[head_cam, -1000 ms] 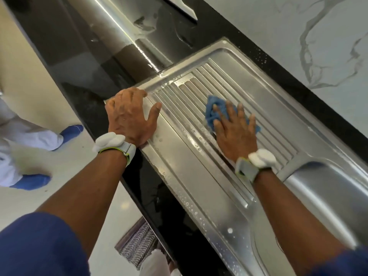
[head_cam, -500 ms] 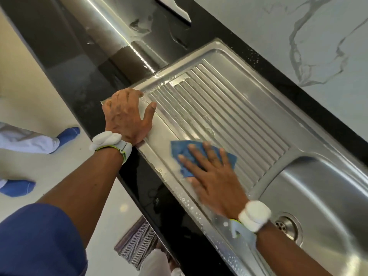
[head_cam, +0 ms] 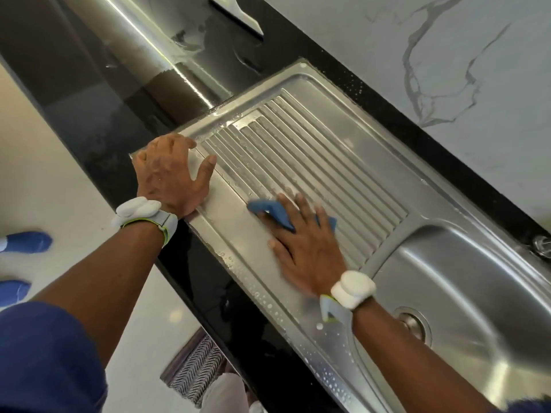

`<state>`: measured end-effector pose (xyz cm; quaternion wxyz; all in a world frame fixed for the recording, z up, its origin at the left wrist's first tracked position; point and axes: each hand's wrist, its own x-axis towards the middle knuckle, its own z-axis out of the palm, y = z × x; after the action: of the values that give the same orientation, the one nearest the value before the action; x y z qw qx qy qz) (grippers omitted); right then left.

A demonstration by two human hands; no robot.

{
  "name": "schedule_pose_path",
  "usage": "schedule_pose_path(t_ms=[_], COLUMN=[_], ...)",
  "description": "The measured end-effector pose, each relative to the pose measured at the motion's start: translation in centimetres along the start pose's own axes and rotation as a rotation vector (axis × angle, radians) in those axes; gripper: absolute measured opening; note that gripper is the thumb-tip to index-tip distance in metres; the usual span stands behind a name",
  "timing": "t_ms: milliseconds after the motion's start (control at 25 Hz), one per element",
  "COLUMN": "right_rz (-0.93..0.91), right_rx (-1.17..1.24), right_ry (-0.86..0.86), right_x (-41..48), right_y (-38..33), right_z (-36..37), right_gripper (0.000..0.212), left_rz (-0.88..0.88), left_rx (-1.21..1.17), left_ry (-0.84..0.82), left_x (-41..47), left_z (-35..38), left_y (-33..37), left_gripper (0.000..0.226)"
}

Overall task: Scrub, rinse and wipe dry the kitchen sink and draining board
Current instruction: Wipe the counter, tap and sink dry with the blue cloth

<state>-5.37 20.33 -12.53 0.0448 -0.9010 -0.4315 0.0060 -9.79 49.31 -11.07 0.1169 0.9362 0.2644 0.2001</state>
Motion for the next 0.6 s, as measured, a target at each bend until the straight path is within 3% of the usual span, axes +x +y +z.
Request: schedule_pose_path(t_ms=[120,240,320,360,520,600], right_rz=[0.237,0.638,0.741,0.681,0.166,0.051], right_rx=[0.029,0.010,0.079,0.116,0.299,0.291], right_ry=[0.040,0.106,0.162,0.182,0.136,0.148], right_x=[-2.8,0.9,3.9,5.0,3.7,0.7], right_y=[5.4,13.5,16.7,16.8,11.9,11.8], right_z=[-0.9,-1.0,-1.4,-1.4,-0.9,-0.3], right_gripper=[0.058,0.064,0.062,0.061,0.058,0.053], left_rz=[-0.005,-0.003,-0.003,-0.004,-0.001,0.004], left_rx=[-0.007,-0.007,-0.015,-0.019,-0.028,-0.028], left_ry=[-0.008,-0.013,-0.018,-0.023,-0.040,-0.034], left_x=[0.0,0.0,-0.1,-0.1,0.0,0.0], left_z=[0.0,0.0,-0.1,-0.1,-0.3,-0.4], left_y=[0.1,0.1,0.2,0.2,0.3,0.3], left_gripper=[0.052,0.055,0.056,0.057,0.057,0.056])
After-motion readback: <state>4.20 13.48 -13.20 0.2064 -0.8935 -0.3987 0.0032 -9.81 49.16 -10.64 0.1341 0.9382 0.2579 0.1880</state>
